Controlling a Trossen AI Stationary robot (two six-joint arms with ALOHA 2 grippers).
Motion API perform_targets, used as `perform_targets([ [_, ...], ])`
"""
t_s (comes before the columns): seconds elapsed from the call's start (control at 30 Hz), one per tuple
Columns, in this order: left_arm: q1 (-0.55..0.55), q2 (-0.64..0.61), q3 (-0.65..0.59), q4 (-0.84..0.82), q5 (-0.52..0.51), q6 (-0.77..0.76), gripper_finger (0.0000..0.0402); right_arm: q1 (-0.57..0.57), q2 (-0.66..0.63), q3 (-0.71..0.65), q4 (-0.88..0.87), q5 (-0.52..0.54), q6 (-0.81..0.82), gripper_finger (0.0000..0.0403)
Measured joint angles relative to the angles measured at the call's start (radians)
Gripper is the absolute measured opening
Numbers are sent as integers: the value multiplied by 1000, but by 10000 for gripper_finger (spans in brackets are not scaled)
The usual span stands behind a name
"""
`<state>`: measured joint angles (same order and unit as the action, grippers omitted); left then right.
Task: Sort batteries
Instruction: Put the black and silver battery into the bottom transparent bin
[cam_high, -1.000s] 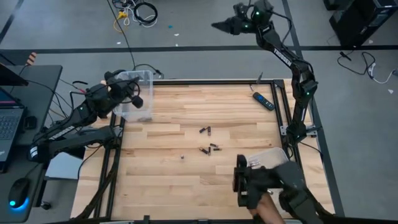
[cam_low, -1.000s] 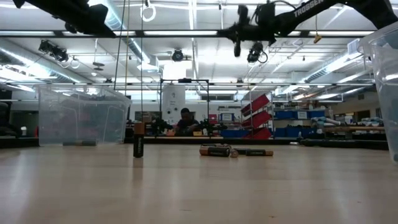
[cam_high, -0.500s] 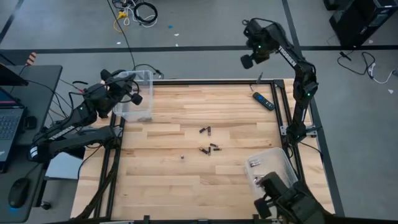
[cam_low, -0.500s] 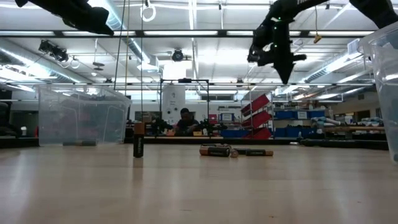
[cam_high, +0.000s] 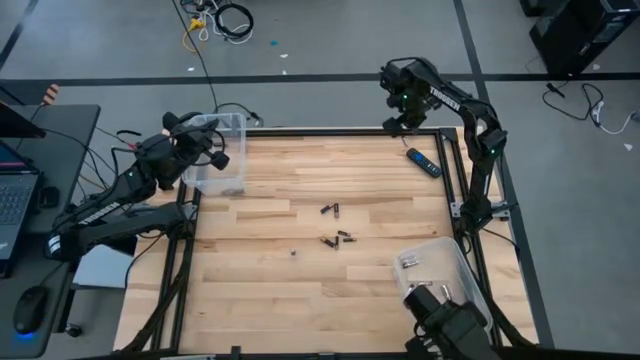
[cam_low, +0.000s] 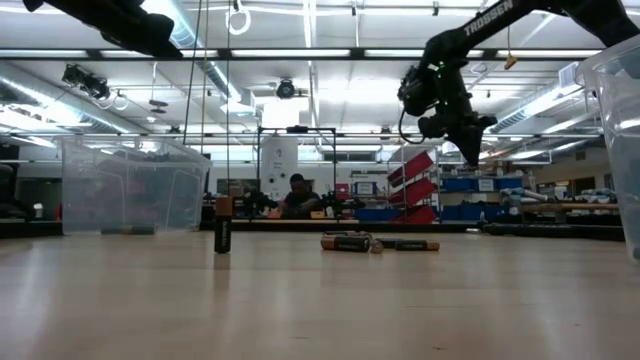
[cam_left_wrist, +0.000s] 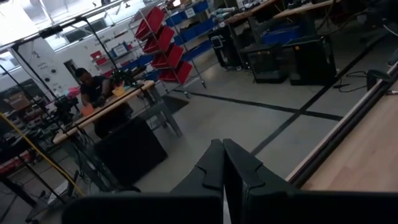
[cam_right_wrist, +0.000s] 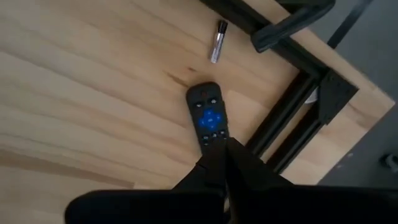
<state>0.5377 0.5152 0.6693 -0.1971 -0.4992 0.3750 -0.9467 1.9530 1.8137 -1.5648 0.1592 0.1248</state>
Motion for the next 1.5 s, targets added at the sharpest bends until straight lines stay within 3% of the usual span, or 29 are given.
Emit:
perform_targets([
  [0.2, 0, 0, 0, -7, 0, -1, 0, -13, -1, -8, 65, -8, -29, 0],
  [0.53, 0, 0, 0, 3, -5, -8, 0, 23, -1, -8, 90, -104, 173, 1],
  [0.87, 0, 2, 0, 36, -9, -5, 0, 81, -2, -8, 174, -179, 634, 3],
  [1.5, 0, 1, 0, 112, -35, 13, 0, 137, -2, -8, 768, -234, 613, 4],
])
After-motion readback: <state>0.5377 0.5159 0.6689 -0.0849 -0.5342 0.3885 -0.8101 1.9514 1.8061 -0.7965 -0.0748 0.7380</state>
